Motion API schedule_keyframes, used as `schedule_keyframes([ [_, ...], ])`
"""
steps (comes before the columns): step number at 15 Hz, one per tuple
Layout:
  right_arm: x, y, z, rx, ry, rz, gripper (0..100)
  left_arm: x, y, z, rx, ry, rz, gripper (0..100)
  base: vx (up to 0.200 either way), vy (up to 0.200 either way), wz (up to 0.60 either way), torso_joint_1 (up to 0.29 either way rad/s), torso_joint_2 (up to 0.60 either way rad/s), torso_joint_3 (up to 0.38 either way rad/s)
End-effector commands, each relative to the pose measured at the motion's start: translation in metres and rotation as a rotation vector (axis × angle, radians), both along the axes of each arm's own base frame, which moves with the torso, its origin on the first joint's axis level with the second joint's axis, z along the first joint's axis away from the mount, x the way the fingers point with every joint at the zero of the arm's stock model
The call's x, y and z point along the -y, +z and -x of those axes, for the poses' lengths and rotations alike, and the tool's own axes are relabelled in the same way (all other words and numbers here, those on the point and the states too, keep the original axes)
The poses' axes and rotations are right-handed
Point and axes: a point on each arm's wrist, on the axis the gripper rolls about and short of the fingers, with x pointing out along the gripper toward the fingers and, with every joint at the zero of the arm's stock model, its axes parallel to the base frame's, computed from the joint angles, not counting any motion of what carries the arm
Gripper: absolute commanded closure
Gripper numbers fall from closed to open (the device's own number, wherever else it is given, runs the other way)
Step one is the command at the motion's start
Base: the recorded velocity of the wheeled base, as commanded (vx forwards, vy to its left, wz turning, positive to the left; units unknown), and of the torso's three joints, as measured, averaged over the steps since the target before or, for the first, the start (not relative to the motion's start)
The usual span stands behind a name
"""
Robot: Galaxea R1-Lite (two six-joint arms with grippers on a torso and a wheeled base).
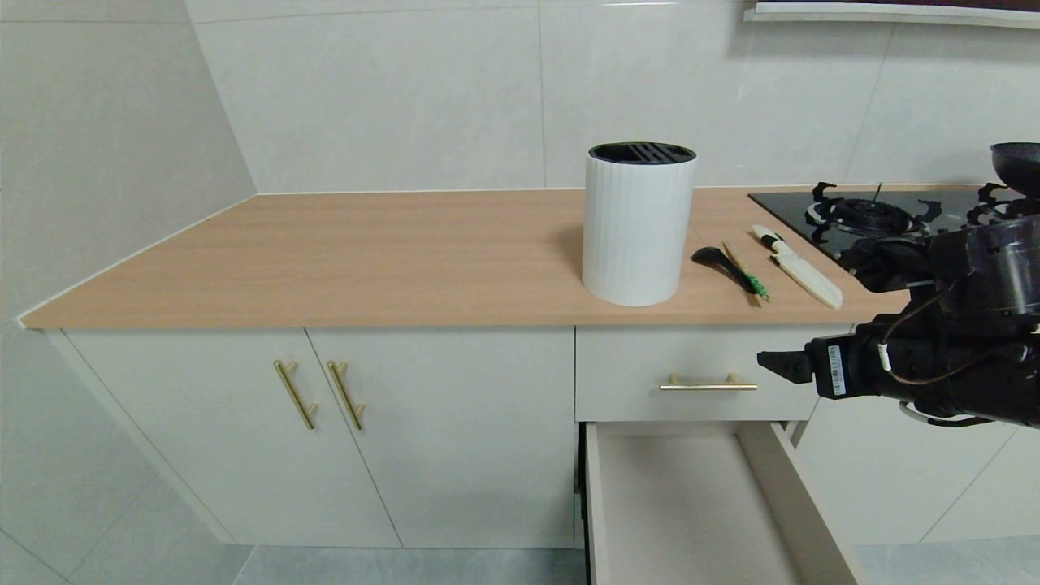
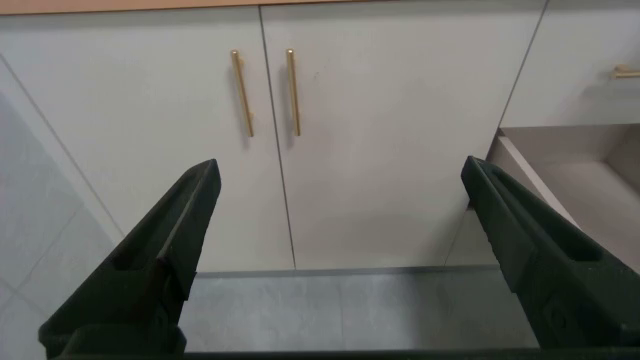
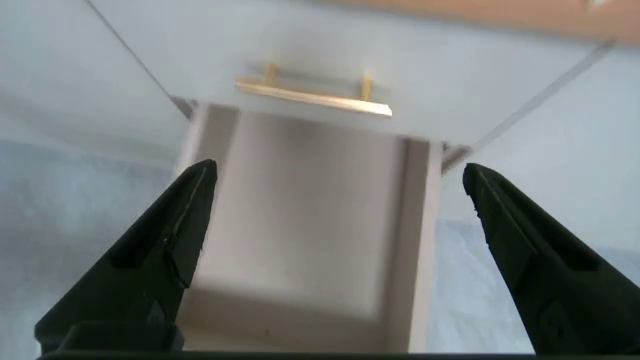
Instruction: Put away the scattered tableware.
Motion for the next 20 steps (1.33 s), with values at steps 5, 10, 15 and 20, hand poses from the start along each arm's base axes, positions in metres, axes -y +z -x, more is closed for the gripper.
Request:
schedule_keyframes([
  [5,-0.005,0.006,-0.035,0.08,-0.034,-0.031,0,0.0,0.0,0.0,-0.002,-0.001,0.0,0,0.0,0.0,0.0,0.017,-0.04,-0.024],
  [10,-0.014,0.012,-0.092,0.013,-0.208,-0.09,0,0.0,0.0,0.0,-0.002,-0.001,0.0,0,0.0,0.0,0.0,0.0,0.0,0.0],
  [15,-0.01,-0.008,-0.114,0.01,-0.302,-0.056,0,0.0,0.0,0.0,-0.002,-0.001,0.0,0,0.0,0.0,0.0,0.0,0.0,0.0],
  [20,-0.008,-0.021,-0.132,0.046,-0.316,-0.059,0,0.0,0.0,0.0,-0.002,-0.001,0.0,0,0.0,0.0,0.0,0.0,0.0,0.0],
])
